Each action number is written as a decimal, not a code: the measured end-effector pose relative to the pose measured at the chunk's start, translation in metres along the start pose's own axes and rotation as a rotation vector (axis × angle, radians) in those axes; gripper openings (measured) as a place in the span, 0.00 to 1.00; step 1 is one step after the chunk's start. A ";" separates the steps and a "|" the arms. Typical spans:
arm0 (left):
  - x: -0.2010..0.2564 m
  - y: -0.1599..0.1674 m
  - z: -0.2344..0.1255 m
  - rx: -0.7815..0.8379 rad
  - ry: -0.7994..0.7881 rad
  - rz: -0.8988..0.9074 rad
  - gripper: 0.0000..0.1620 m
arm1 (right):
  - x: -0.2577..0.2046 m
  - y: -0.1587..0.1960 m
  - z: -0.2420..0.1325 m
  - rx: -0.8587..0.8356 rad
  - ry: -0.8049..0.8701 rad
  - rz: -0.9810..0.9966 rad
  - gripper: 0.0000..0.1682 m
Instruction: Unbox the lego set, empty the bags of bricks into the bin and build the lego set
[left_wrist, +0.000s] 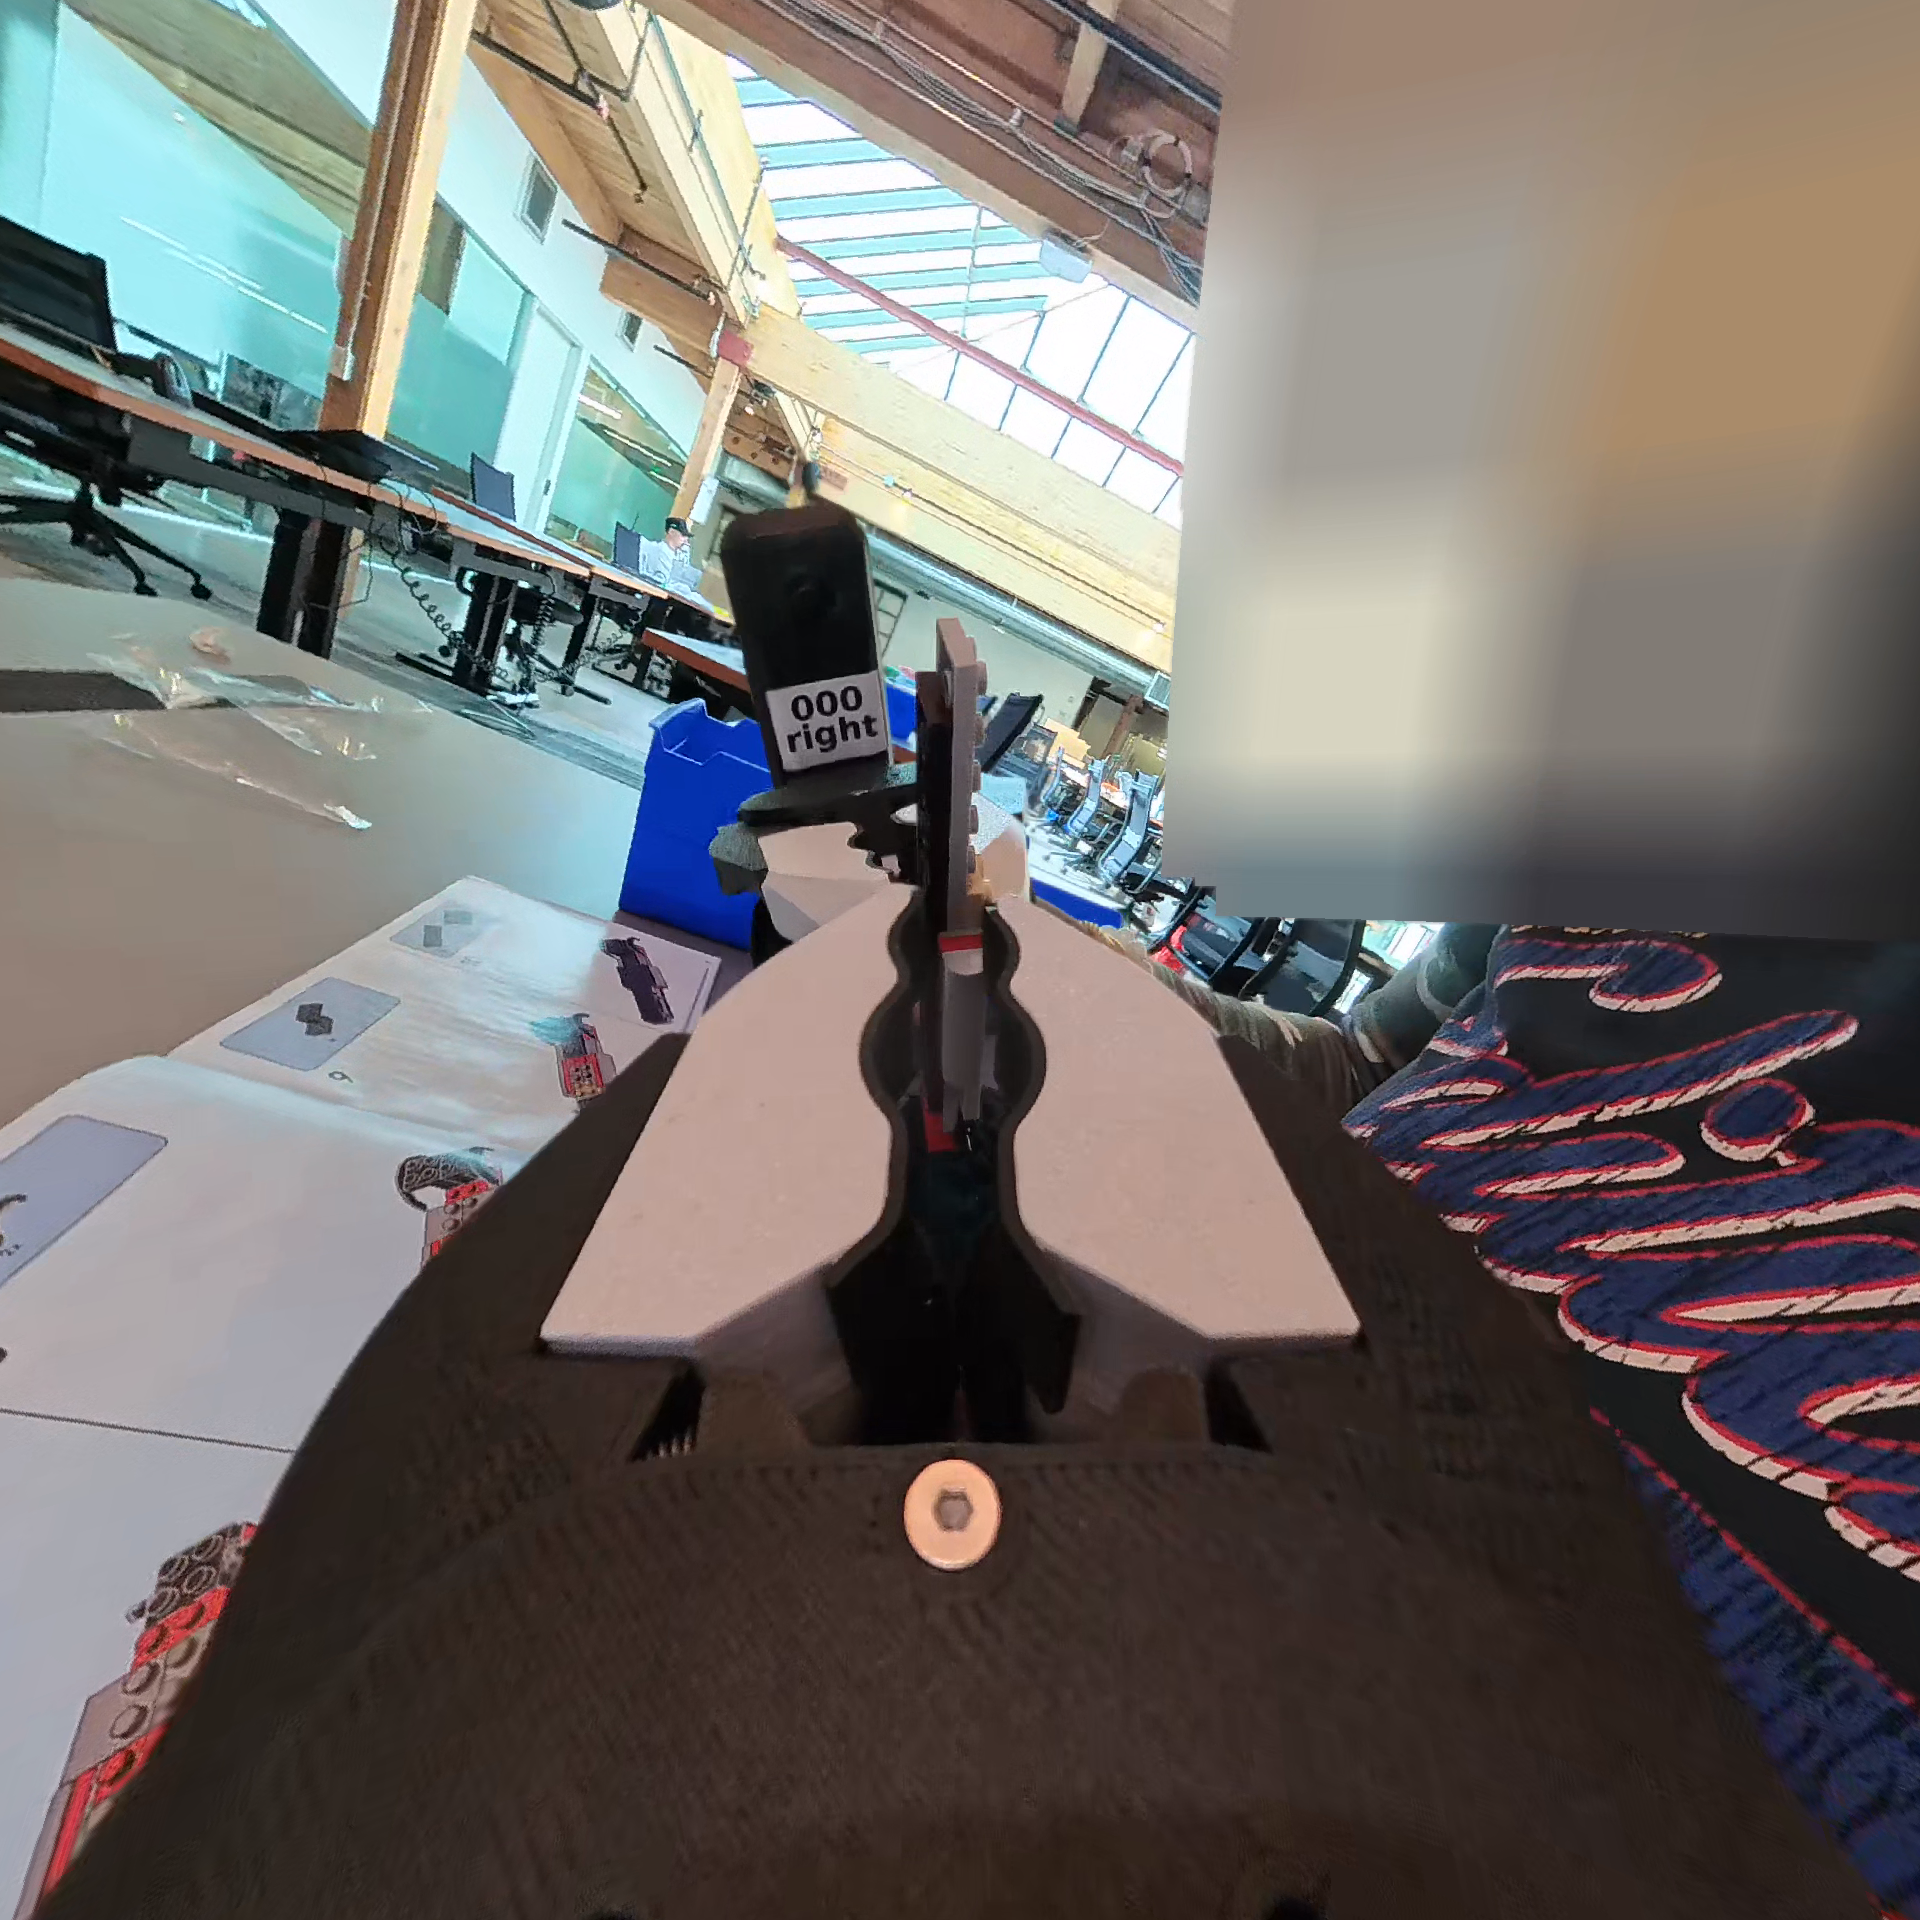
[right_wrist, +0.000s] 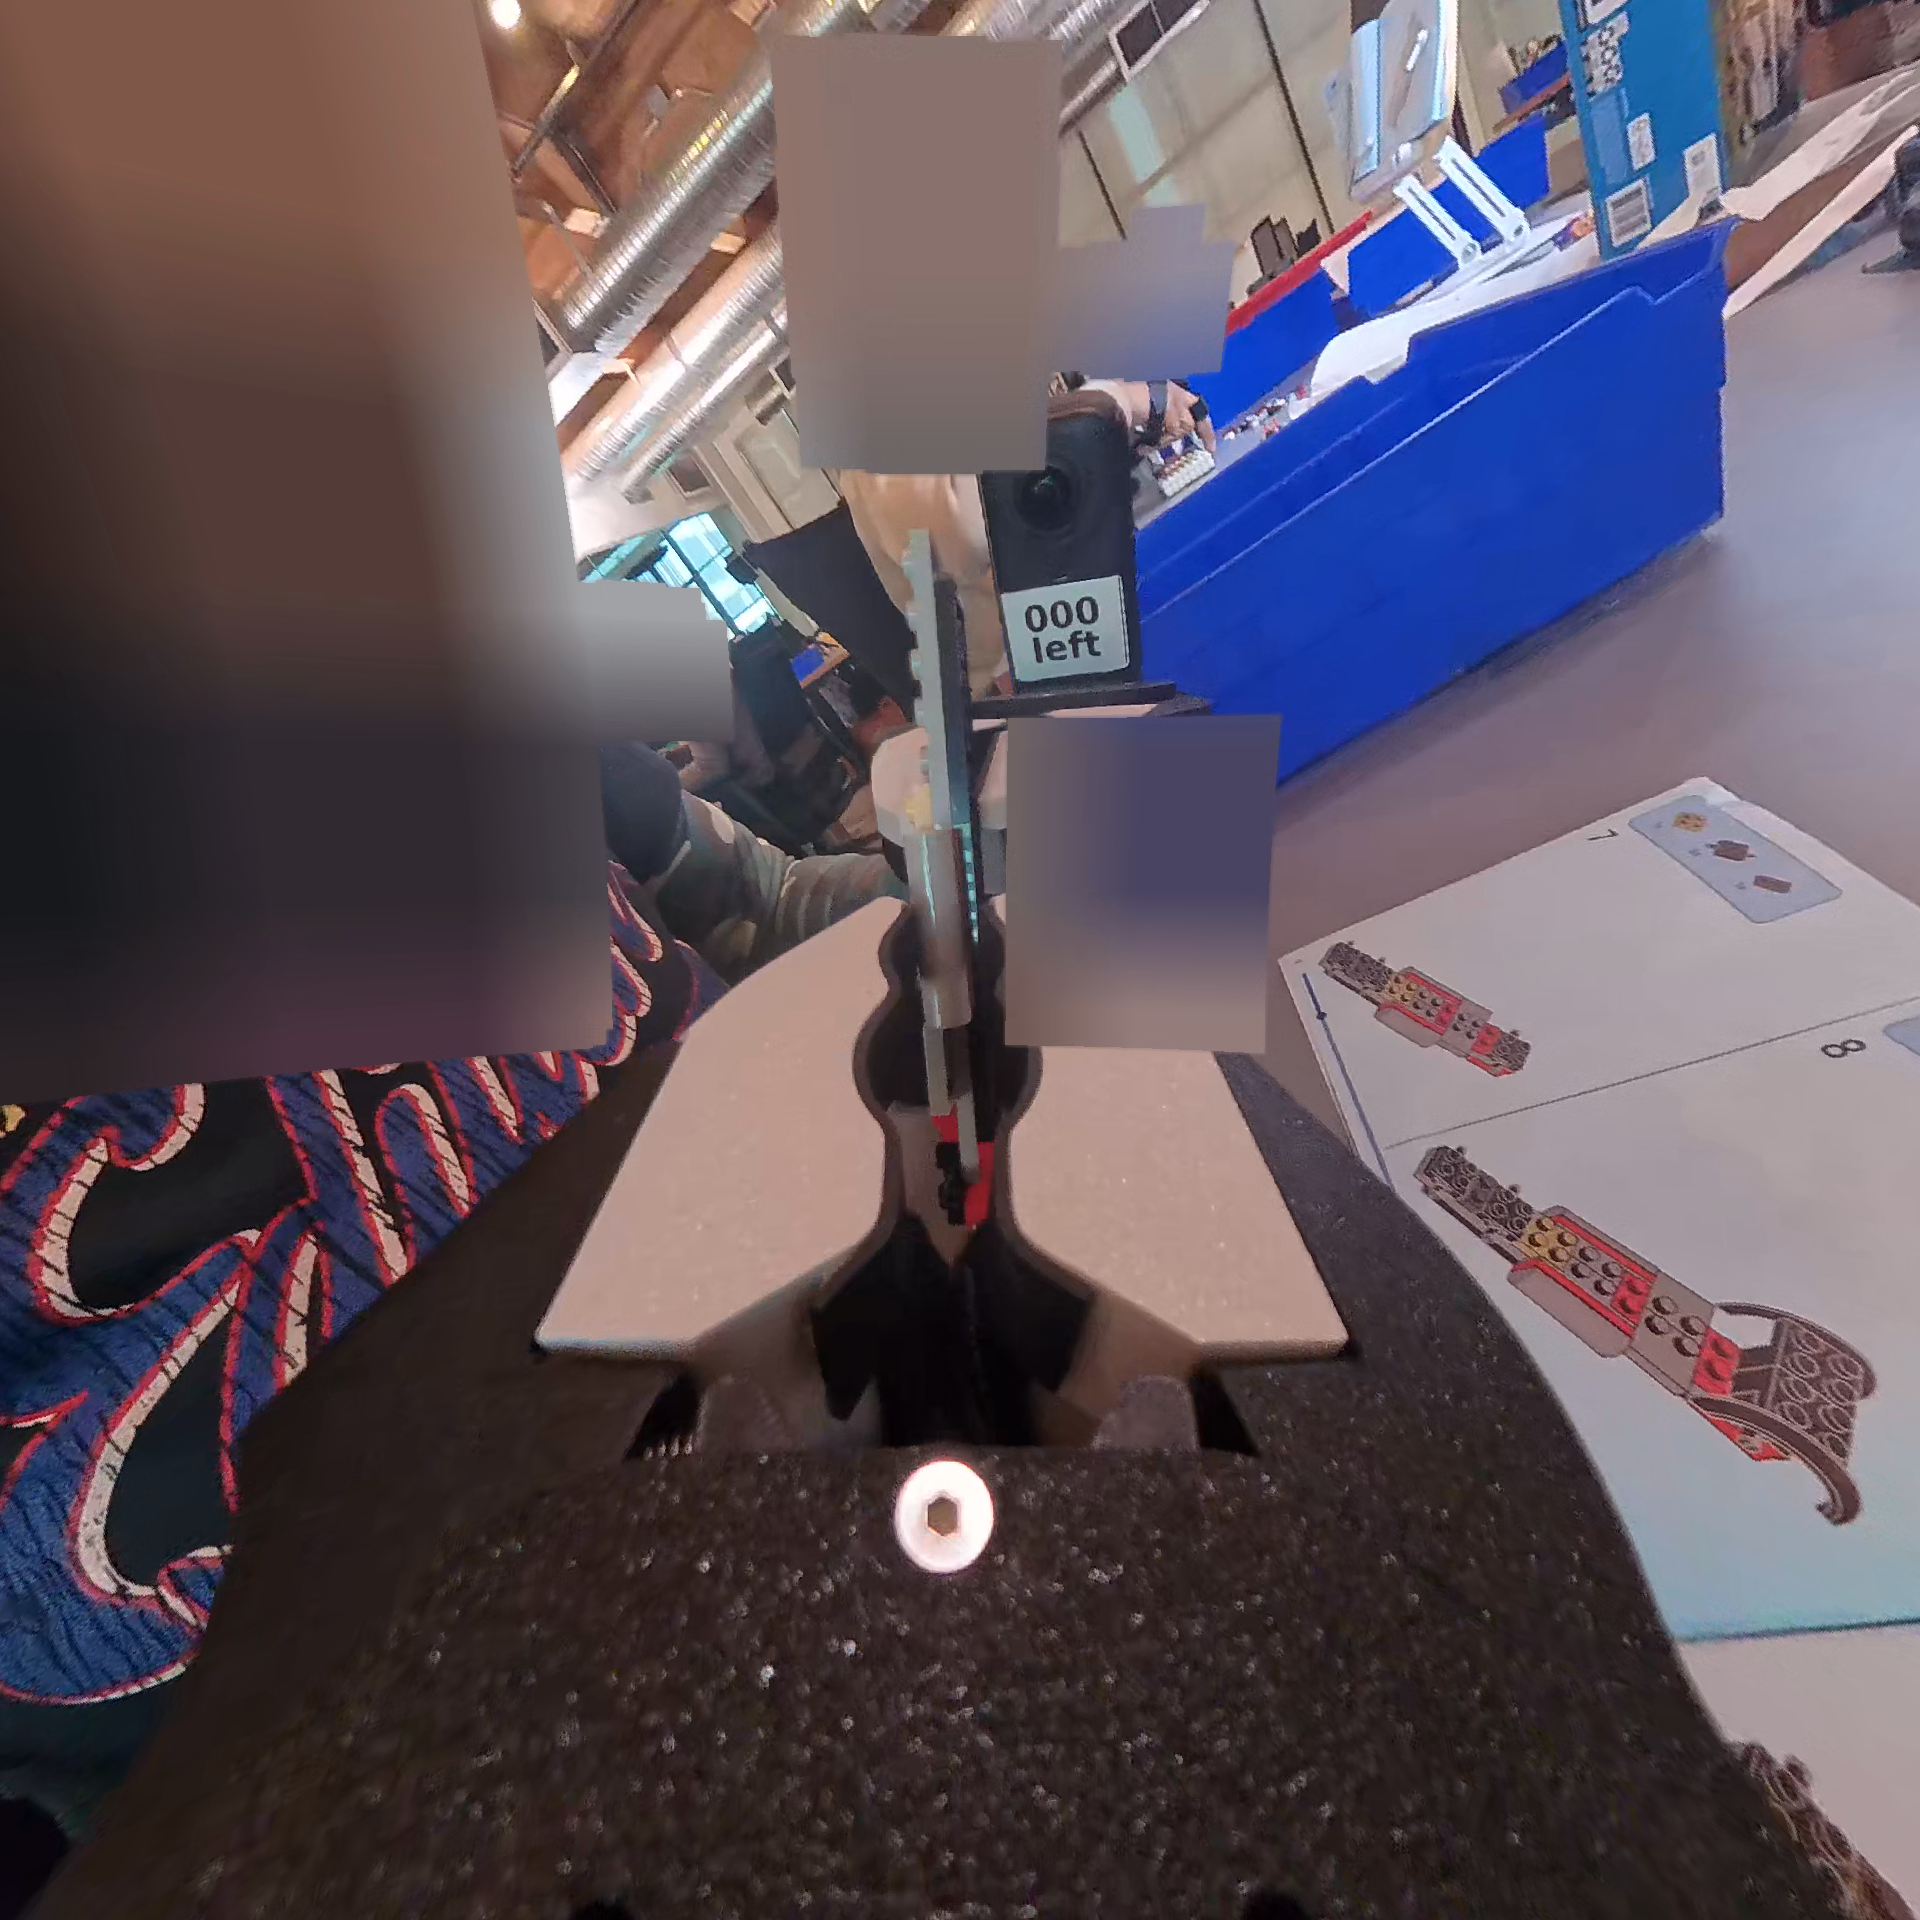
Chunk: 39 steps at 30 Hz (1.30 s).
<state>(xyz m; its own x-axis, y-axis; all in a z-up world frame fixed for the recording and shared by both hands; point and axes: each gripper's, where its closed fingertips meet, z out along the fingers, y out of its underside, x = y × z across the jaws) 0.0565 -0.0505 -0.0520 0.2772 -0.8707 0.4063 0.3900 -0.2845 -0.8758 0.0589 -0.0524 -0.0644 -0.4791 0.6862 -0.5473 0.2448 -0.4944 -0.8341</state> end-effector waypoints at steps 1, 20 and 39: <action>0.001 -0.001 0.000 0.001 0.000 0.013 0.06 | 0.000 -0.001 0.001 0.012 -0.004 0.002 0.06; -0.010 -0.005 -0.009 -0.033 -0.019 -0.060 0.28 | 0.001 -0.010 -0.002 0.121 0.047 -0.086 0.06; -0.003 0.023 0.004 -0.159 -0.065 0.107 0.07 | 0.004 -0.001 0.000 0.084 0.116 -0.107 0.06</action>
<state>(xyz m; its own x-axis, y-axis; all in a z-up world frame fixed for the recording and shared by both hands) 0.0682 -0.0525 -0.0718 0.3675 -0.8733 0.3197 0.2134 -0.2554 -0.9430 0.0568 -0.0493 -0.0658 -0.3967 0.7922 -0.4638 0.1234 -0.4546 -0.8821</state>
